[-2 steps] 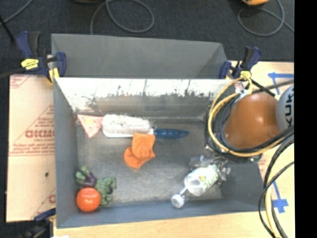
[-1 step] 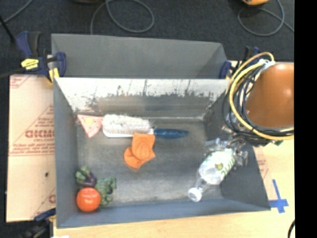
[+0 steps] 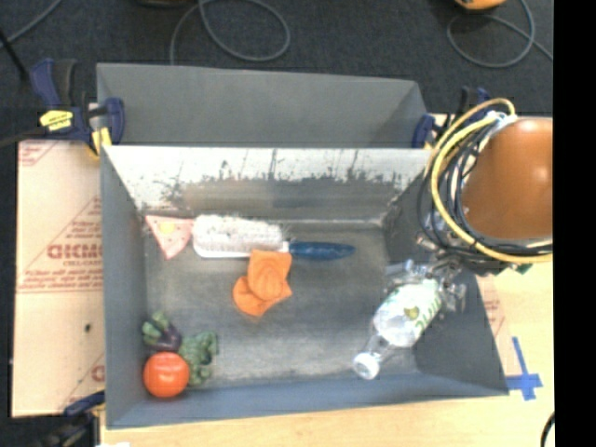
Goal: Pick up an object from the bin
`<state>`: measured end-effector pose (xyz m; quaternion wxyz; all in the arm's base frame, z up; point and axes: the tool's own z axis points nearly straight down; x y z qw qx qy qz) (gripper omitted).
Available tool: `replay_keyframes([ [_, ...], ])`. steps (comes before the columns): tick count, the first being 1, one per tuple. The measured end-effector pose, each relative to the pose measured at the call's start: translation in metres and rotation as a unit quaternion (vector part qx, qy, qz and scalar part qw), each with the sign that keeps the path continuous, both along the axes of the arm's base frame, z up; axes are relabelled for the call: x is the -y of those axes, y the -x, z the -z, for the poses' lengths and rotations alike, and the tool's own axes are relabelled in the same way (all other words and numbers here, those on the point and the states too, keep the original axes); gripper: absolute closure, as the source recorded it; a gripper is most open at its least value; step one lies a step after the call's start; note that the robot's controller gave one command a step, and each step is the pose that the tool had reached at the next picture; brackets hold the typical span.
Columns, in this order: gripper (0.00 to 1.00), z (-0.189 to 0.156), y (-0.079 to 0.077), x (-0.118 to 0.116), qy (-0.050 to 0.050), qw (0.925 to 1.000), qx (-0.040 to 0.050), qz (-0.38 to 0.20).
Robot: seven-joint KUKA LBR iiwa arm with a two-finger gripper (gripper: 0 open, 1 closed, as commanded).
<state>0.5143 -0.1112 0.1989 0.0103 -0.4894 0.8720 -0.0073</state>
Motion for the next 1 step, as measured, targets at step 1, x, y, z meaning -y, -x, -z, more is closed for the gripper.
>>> replay_keyframes([
  [1, 1.00, -0.0312, 0.0024, -0.0033, -0.001, 1.0000, -0.0045, -0.006],
])
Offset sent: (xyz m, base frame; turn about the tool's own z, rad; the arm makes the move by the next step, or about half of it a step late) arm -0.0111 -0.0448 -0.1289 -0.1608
